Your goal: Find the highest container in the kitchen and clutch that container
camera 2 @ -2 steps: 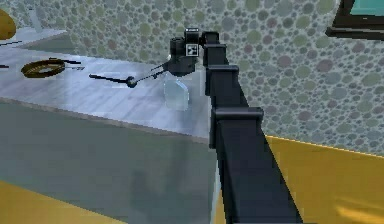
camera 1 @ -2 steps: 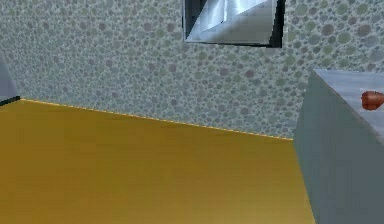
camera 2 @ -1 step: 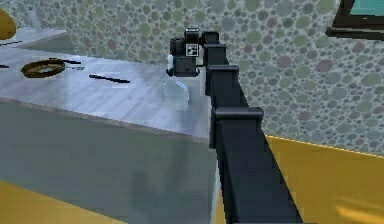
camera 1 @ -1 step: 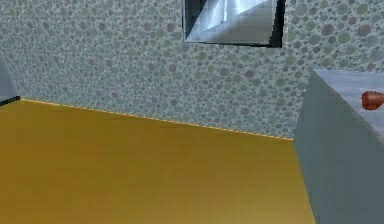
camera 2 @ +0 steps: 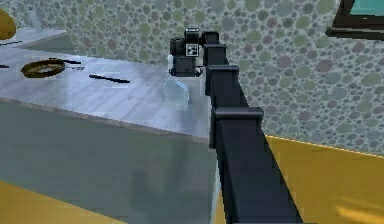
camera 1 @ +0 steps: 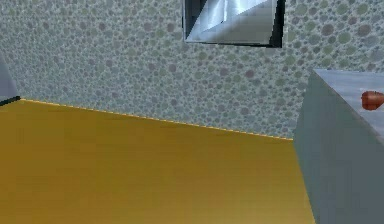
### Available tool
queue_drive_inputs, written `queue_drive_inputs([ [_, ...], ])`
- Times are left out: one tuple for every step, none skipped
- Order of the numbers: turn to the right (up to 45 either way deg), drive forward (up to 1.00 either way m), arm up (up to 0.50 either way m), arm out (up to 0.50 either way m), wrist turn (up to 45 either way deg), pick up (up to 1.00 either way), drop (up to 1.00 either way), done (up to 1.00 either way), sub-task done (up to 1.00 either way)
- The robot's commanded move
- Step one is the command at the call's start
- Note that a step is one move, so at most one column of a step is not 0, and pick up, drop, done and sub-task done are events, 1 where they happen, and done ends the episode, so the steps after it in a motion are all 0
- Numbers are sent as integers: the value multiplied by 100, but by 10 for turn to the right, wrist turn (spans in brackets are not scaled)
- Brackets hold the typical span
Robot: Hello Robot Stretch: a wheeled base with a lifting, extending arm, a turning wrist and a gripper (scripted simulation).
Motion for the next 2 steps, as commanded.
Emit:
queue_drive_inputs([
  [0,0,0,0,0,100,0,0,0],
  [0,0,0,0,0,0,0,100,0],
])
